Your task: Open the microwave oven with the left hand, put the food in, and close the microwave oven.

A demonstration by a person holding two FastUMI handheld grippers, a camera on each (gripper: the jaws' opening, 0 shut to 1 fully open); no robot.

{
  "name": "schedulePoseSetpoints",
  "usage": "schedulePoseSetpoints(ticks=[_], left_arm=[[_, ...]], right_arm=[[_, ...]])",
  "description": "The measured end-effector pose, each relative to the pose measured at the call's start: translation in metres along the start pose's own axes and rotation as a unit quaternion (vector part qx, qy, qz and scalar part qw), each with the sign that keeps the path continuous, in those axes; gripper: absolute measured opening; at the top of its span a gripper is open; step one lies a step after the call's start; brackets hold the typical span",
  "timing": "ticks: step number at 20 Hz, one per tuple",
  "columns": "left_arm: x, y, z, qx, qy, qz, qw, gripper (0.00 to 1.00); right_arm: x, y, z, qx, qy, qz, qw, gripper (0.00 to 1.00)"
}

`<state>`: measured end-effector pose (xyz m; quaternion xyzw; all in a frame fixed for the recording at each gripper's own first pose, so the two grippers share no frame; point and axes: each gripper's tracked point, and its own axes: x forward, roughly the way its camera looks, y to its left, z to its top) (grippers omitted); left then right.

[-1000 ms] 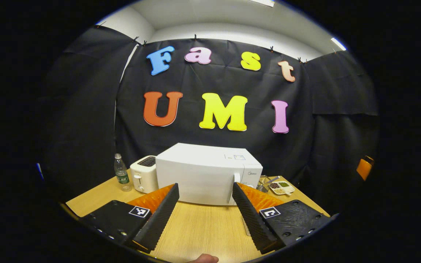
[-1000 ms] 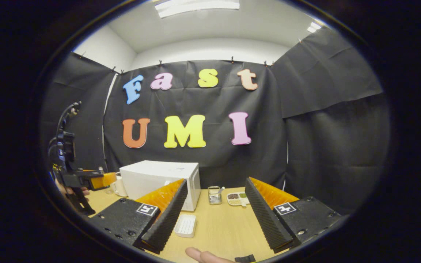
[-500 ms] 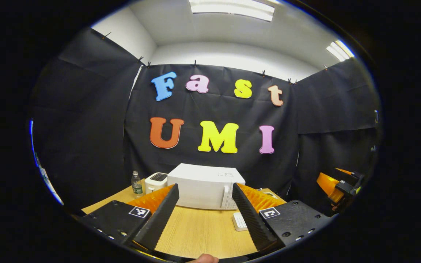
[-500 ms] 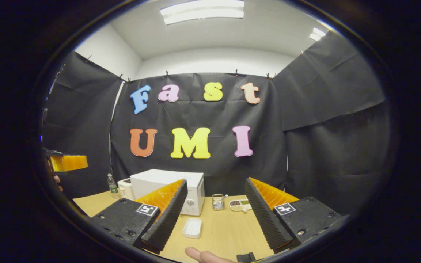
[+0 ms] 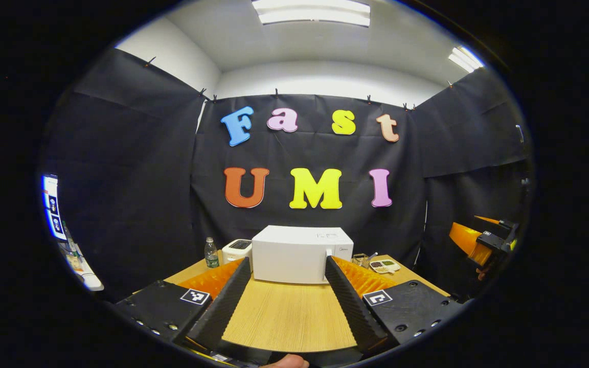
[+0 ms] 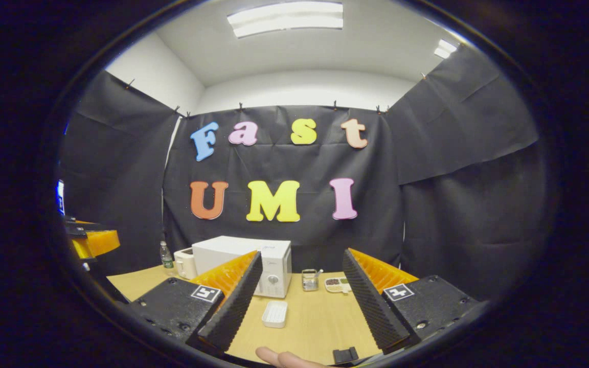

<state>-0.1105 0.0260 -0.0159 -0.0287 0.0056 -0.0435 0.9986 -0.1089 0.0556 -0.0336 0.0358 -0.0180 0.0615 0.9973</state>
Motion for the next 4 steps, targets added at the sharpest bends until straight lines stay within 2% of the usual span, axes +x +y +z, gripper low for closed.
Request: schedulePoseSetpoints(ticks=[1,4], left_arm=[[0.0003,-0.0001,-0.0023,0.004,0.002,0.002,1.000,0.93],[0.0033,-0.0026,-0.0062,0.009,0.009,0.000,1.000,0.93]], right_arm=[[-0.0009,-0.0009,-0.0003,-0.002,0.000,-0.002,1.000,0.90],[-0.0013,-0.0053,-0.0006,-0.006,-0.003,-0.008,1.000,0.90]])
